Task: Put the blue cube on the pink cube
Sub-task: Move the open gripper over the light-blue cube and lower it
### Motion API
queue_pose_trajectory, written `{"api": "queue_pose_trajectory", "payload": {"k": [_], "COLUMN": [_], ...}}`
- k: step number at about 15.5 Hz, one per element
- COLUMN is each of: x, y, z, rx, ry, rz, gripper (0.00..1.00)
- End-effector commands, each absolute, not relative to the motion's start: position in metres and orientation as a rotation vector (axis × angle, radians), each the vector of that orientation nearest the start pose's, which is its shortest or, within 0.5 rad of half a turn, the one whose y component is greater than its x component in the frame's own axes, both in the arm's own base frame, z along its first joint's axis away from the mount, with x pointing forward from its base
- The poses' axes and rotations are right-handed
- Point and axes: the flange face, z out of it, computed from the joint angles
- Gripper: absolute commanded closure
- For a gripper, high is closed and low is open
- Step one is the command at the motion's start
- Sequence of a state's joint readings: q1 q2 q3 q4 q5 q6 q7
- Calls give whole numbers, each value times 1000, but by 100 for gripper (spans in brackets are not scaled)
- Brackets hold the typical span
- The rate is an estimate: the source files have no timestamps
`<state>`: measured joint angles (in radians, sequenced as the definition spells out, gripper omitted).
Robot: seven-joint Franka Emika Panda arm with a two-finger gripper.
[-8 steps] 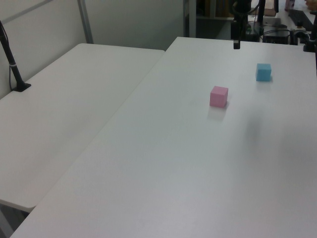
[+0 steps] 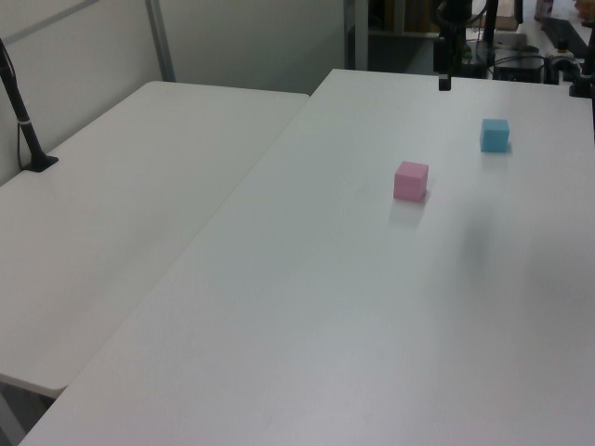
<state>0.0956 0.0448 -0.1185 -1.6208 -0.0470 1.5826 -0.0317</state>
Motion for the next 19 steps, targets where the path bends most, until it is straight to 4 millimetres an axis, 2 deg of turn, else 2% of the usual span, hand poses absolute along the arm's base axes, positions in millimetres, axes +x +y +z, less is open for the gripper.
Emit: {"api": "queue_pose_trajectory", "payload": {"k": [1,7,12,16,19], "x": [561,562,568,566,560], "y": [-19,-16,-32,-74,-132], "z": [584,584,581,550,519], "rx": [-3167,-3169,-3190,-3217,-3223], "ry": [-16,-45,-32,-99,-168], "rz": [145,143,75,107,93], "gripper": [0,0,0,0,0]}}
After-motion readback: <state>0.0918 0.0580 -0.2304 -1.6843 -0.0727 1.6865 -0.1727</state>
